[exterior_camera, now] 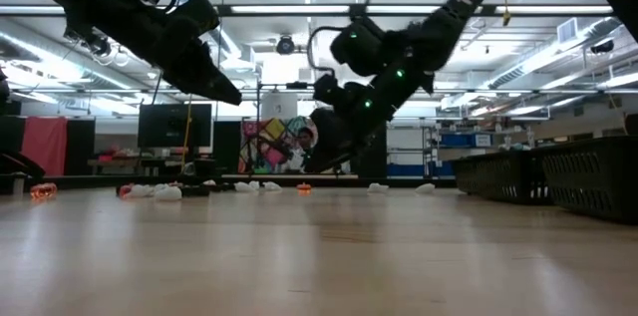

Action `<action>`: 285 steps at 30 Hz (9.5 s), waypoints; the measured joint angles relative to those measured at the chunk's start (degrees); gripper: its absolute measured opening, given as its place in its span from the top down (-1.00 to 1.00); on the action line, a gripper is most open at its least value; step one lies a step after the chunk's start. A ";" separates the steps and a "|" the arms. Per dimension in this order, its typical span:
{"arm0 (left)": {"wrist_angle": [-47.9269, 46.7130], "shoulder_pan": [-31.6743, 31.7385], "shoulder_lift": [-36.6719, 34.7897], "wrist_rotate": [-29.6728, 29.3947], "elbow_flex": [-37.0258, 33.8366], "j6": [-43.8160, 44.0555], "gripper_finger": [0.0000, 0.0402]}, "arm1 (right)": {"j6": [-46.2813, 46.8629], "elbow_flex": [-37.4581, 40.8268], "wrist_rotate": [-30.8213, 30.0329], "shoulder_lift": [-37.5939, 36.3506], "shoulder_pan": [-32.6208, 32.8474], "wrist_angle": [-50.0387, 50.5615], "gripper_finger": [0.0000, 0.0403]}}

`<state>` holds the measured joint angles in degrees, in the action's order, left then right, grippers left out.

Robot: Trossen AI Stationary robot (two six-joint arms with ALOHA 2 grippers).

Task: Sort Halloween decoration
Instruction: Put the orange pumpkin toy into the top black bin, then put the white ghost toy into the center black bin, then put the black skeleton toy into the bottom black bin

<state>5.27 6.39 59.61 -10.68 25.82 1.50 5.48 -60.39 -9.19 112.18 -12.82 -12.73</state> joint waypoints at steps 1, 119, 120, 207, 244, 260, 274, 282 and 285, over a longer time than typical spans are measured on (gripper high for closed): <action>0.05 0.00 0.00 0.00 0.00 0.02 0.22 | -0.04 1.78 -1.56 0.00 0.00 -4.70 0.16; 3.50 0.13 0.02 -0.02 0.00 -2.12 0.22 | 4.20 11.45 -3.54 -35.09 1.31 53.53 0.44; 3.53 0.13 0.02 -0.02 0.00 -2.12 0.22 | 4.75 12.23 -4.61 -35.61 0.70 53.48 0.44; 3.81 0.13 0.02 -0.02 0.00 -2.56 0.22 | 0.76 5.57 9.61 -10.37 -9.55 22.93 0.65; 3.92 0.13 0.02 -0.01 0.00 -2.08 0.22 | 12.00 5.05 19.49 -34.29 3.84 74.58 0.41; -0.10 0.66 1.19 -0.46 -0.01 1.75 0.22 | 2.17 9.78 6.84 -30.44 5.97 17.40 0.41; -7.84 -7.17 11.94 1.15 0.02 9.74 0.22 | 0.43 23.04 6.06 -14.10 5.61 -31.50 0.41; -12.15 -13.11 12.18 -4.95 0.04 11.83 0.22 | 0.31 22.79 7.73 -10.01 5.57 -33.55 0.41; -12.26 -12.92 12.68 -9.38 0.00 10.41 0.22 | 0.31 22.79 7.98 -10.05 5.59 -33.86 0.41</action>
<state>-6.98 -6.53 72.29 -20.06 25.82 11.91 5.78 -37.60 -1.22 102.13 -7.23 -46.58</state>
